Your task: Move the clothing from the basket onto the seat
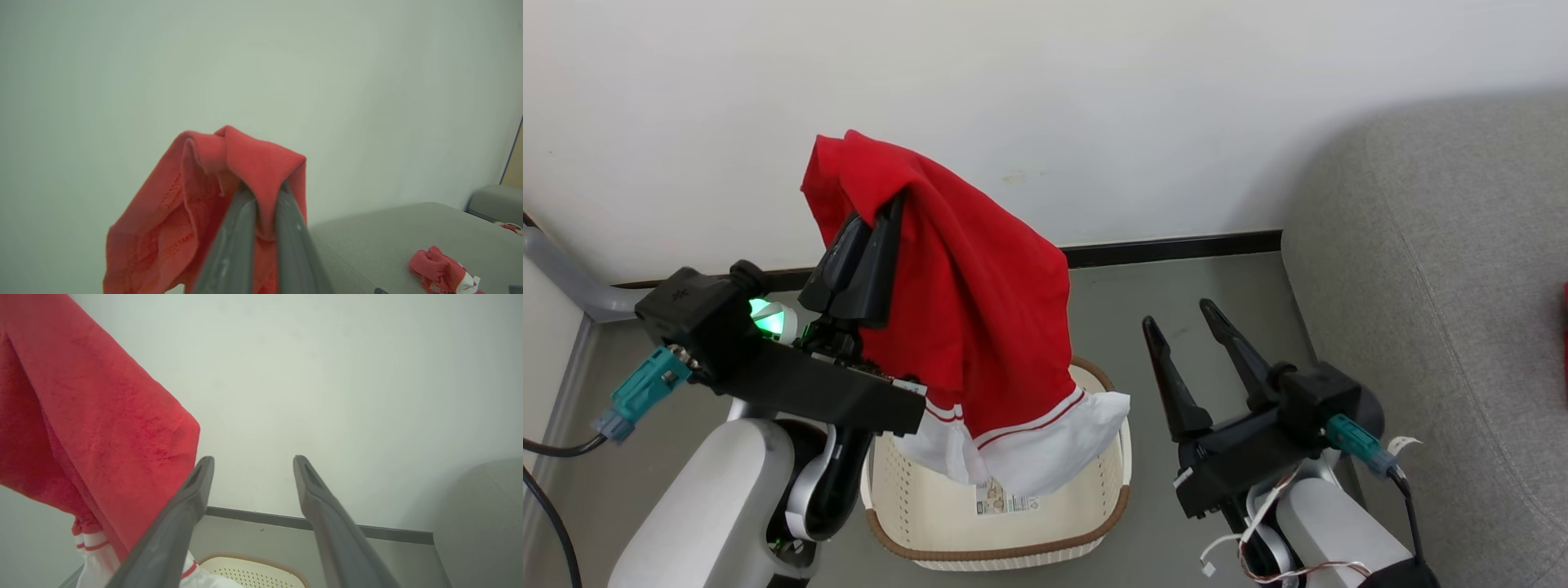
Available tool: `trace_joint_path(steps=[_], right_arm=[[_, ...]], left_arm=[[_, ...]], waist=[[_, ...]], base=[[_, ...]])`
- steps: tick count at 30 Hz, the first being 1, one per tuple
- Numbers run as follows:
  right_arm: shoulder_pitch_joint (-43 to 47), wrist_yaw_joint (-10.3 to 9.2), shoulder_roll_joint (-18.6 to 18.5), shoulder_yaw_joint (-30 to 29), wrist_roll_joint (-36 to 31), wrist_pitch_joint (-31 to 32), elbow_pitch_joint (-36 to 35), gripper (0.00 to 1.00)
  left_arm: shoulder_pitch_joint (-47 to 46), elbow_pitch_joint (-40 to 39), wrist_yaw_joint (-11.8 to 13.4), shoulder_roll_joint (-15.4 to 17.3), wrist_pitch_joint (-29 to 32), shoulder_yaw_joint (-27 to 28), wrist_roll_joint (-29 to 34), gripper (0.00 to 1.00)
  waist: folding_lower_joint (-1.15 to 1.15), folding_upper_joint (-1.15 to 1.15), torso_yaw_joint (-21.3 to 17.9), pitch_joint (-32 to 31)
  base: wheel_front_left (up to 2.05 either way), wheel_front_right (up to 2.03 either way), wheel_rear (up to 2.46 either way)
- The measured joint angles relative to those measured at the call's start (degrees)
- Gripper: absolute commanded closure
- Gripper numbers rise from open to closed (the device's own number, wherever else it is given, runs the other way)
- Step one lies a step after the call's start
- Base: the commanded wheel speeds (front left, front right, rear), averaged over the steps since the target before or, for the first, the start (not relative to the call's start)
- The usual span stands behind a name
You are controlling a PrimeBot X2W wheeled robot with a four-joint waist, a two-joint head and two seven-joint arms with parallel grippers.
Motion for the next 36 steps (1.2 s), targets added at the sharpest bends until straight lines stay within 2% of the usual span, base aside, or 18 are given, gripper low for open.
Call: trace_joint_path(steps=[8,15,27,36], right_arm=[[-5.9,4.37,-0.2,6.0,-1.0,0.0,-0.4,0.00],[-9.6,6.84,-0.3,9.8,-1.0,0.4,0.7,0.00],[-13.3,7.69,-0.4,18.3,0.3,2.9,2.3,0.00],[-16.9,4.89,-0.5,21.1,2.1,4.0,5.3,0.00]], left_arm=[[-0.3,0.1,0.1,-0.9,0.5,-0.6,-0.1,1.00],[-0.6,0.2,0.0,-1.2,0.9,-1.1,-0.1,1.00],[-1.3,0.3,0.0,-1.6,0.9,-1.6,-0.1,1.00],[-1.8,0.5,-0.1,-2.5,0.9,-2.1,-0.5,1.00]], waist=[[0.00,0.00,0.4,0.2],[0.00,0.00,1.1,0.5],[0.00,0.00,2.2,0.8],[0.00,0.00,2.8,0.8]], base=[[0.00,0.00,0.00],[0.00,0.00,0.00],[0.00,0.00,0.00],[0.00,0.00,0.00]])
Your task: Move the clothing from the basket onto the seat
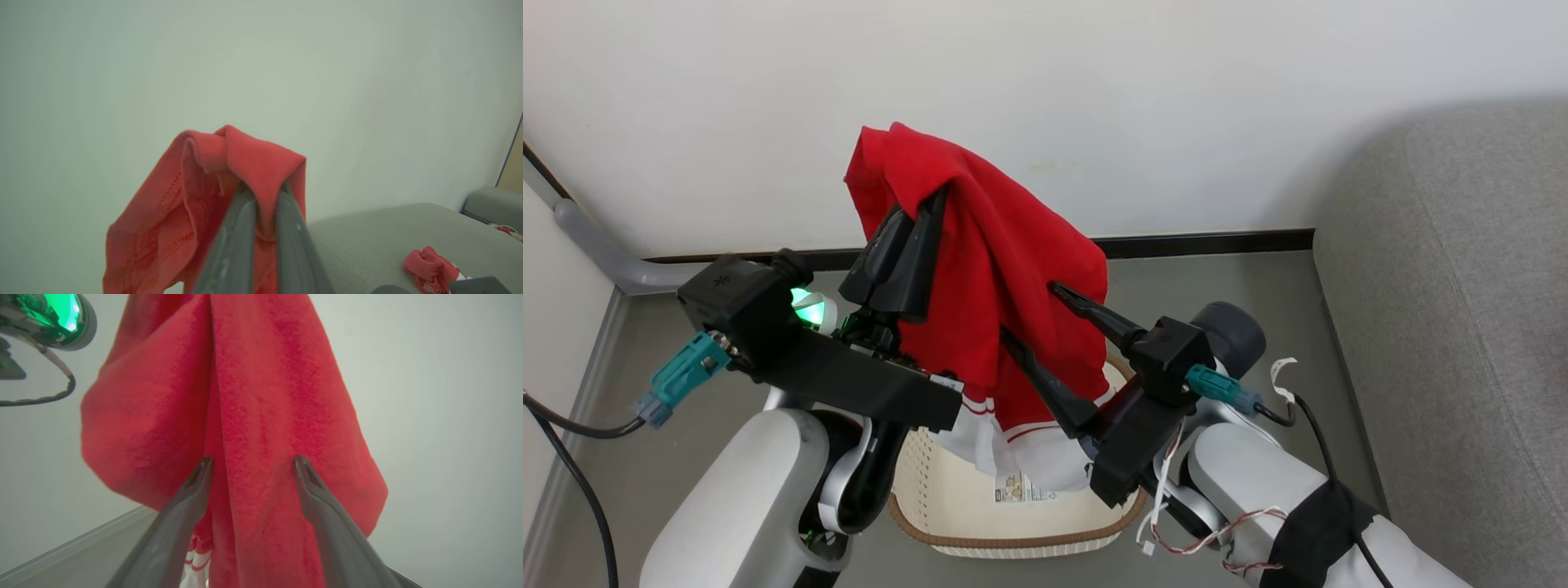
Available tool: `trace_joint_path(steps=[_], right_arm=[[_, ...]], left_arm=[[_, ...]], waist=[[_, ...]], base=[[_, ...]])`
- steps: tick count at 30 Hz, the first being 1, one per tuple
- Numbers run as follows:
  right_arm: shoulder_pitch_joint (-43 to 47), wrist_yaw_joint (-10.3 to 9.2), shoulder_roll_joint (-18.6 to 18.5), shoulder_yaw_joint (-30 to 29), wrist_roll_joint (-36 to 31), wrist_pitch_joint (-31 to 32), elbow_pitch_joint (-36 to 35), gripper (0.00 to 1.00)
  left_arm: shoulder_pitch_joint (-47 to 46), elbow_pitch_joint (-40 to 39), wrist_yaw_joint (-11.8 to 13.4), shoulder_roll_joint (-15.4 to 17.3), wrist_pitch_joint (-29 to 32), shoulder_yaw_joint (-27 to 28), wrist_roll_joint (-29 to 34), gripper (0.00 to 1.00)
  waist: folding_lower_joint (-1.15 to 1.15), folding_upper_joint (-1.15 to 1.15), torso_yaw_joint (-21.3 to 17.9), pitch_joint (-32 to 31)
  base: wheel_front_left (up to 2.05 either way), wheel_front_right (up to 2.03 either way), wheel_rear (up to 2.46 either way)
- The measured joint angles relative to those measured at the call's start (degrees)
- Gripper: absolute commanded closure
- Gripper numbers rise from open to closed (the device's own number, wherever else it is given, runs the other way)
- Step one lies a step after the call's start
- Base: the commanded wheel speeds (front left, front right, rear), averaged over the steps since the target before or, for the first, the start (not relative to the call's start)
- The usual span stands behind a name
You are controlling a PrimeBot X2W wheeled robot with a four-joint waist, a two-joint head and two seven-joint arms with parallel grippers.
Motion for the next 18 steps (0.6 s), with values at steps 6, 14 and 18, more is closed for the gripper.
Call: trace_joint_path(steps=[6,14,18], right_arm=[[-1.6,-1.56,0.0,2.3,2.3,0.6,1.4,0.00],[-3.9,-4.14,0.0,4.3,4.6,1.0,3.4,1.00],[-4.5,-4.78,0.0,4.8,6.3,0.9,3.9,1.00]], left_arm=[[-0.5,0.2,-0.4,-0.5,0.1,-0.5,0.0,1.00],[-0.5,0.2,-0.5,-0.6,0.1,-0.9,-0.1,1.00],[-0.5,0.2,-0.5,-0.6,0.1,-0.9,-0.2,1.00]], waist=[[0.00,0.00,0.7,0.0],[0.00,0.00,1.4,0.0],[0.00,0.00,1.6,0.1]], base=[[0.00,0.00,0.00],[0.00,0.00,0.00],[0.00,0.00,0.00]])
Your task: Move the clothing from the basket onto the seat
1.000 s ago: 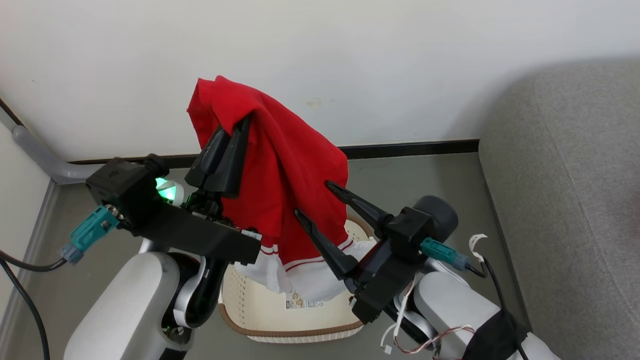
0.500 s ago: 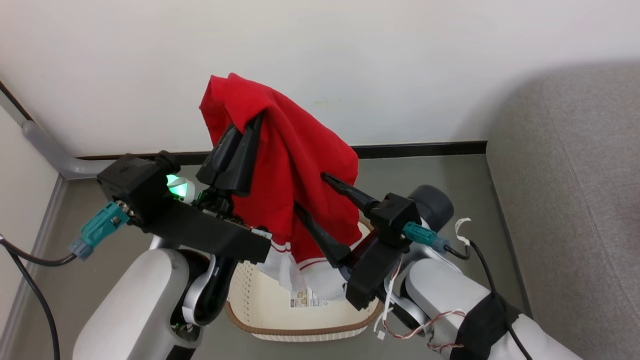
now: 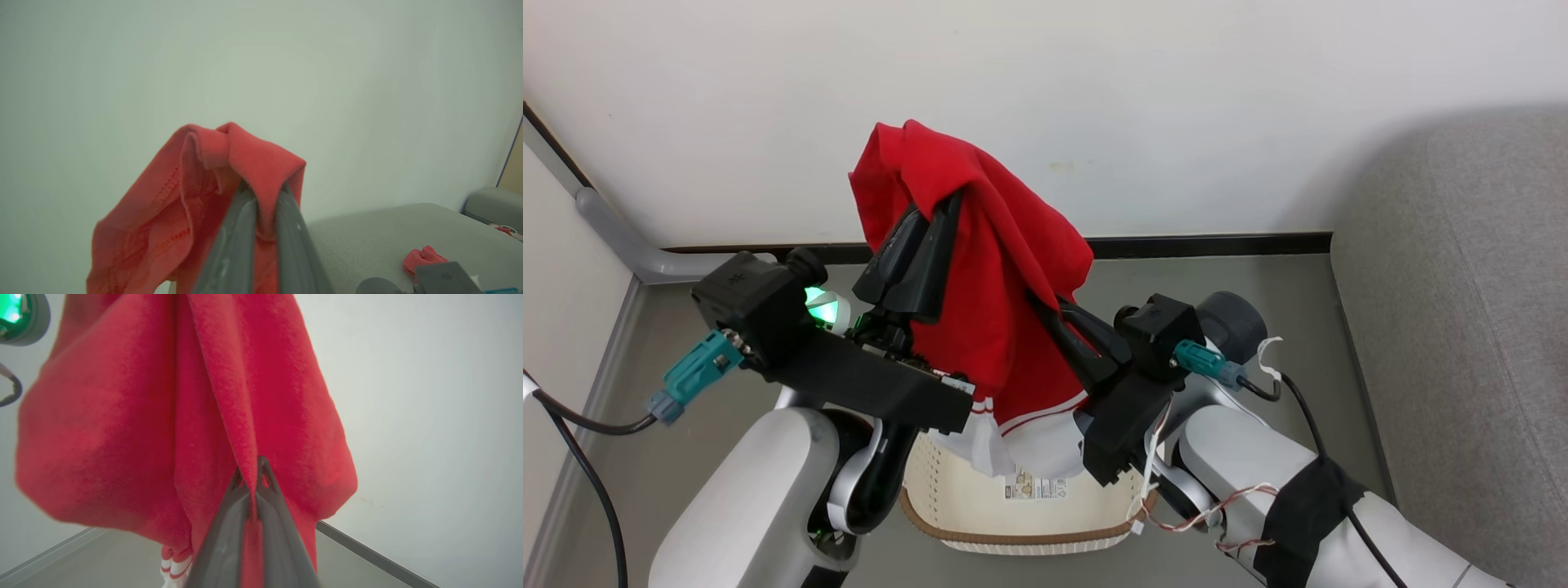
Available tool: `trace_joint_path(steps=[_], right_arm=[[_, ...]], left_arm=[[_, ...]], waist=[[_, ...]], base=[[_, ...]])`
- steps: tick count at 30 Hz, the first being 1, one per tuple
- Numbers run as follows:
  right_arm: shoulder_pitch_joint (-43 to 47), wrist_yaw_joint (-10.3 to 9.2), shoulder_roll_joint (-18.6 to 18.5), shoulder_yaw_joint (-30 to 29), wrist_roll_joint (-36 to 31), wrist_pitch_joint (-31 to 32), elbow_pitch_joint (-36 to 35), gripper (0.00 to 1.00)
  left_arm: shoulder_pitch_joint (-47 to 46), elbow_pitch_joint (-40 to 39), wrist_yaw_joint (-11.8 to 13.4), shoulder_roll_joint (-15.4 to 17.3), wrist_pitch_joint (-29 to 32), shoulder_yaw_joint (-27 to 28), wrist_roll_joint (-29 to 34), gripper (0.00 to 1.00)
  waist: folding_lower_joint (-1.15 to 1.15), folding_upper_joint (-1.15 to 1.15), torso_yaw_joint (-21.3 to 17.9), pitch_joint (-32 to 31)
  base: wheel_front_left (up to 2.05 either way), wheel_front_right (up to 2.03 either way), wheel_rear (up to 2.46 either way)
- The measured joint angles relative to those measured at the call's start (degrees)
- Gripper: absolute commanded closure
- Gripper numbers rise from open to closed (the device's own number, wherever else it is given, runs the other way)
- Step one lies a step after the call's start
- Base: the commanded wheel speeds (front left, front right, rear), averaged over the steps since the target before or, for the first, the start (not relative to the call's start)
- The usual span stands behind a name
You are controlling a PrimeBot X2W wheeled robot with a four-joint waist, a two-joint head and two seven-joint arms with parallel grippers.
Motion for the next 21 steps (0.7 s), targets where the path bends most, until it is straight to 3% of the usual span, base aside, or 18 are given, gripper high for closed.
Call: trace_joint_path(steps=[14,15,17,18,19,21], right_arm=[[-0.5,-1.79,0.0,0.2,3.6,-2.6,-0.1,1.00],[-0.5,-1.81,0.0,0.2,3.8,-2.8,-0.2,1.00],[-0.5,-1.82,0.0,0.2,4.1,-3.1,-0.3,1.00],[-0.5,-1.91,0.0,0.3,4.1,-3.1,-0.4,1.00],[-0.5,-2.19,0.0,0.4,4.1,-3.2,-0.4,1.00],[-0.5,-2.25,0.0,0.5,4.5,-3.6,-0.5,1.00]], left_arm=[[0.0,1.0,-0.4,0.2,0.0,0.3,-0.3,1.00],[0.0,1.2,-0.4,0.3,0.0,0.3,-0.4,0.88],[0.0,1.8,-0.4,0.3,0.0,0.5,-0.6,0.51],[0.0,2.1,-0.4,0.3,0.0,0.5,-0.6,0.12],[0.0,2.3,-0.4,0.3,0.0,0.5,-0.6,0.00],[0.0,2.6,-0.5,0.3,0.0,0.5,-0.6,0.00]], waist=[[0.00,0.00,-0.8,0.6],[0.00,0.00,-0.9,0.6],[0.00,0.00,-1.1,0.7],[0.00,0.00,-1.2,0.8],[0.00,0.00,-1.3,0.8],[0.00,0.00,-1.5,0.9]], base=[[0.00,0.00,0.00],[0.00,0.00,0.00],[0.00,0.00,0.00],[0.00,0.00,0.00],[0.00,0.00,0.00],[0.00,0.00,0.00]])
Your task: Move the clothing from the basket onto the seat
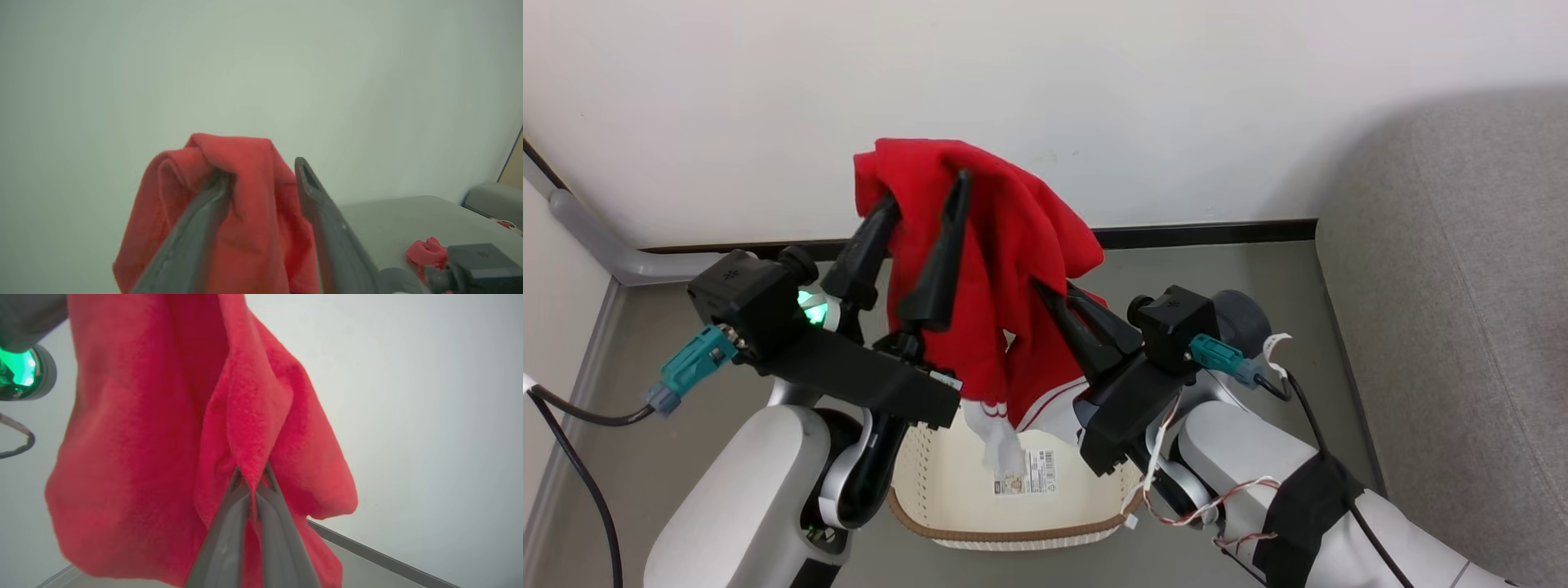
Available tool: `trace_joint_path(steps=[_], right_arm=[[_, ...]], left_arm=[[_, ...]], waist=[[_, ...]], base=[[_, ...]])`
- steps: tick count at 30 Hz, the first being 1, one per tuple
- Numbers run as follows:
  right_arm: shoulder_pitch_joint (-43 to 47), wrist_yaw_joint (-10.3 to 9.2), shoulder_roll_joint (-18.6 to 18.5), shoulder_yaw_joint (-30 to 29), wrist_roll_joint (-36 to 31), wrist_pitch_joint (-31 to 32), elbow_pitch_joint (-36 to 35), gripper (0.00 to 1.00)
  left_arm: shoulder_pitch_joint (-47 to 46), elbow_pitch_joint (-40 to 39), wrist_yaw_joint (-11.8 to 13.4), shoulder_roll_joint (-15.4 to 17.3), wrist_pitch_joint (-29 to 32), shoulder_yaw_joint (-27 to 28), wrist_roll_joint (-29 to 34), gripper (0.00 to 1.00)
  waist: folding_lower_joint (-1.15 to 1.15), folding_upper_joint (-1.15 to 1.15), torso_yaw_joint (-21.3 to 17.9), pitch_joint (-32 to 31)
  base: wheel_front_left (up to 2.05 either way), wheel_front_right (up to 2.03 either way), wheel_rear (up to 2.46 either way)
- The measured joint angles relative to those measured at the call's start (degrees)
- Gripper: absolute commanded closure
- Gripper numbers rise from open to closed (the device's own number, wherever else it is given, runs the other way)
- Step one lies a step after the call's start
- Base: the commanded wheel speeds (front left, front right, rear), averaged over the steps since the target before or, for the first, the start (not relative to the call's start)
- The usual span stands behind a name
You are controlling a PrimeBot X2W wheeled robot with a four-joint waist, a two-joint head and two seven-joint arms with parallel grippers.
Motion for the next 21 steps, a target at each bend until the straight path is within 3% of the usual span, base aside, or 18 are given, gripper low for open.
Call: trace_joint_path(steps=[21], right_arm=[[-1.4,-0.58,0.0,0.8,2.1,-0.9,0.1,1.00]], left_arm=[[-0.1,2.7,-0.5,0.9,0.4,-0.4,0.1,0.00]], waist=[[0.00,0.00,-0.7,0.9]], base=[[0.00,0.00,0.00]])
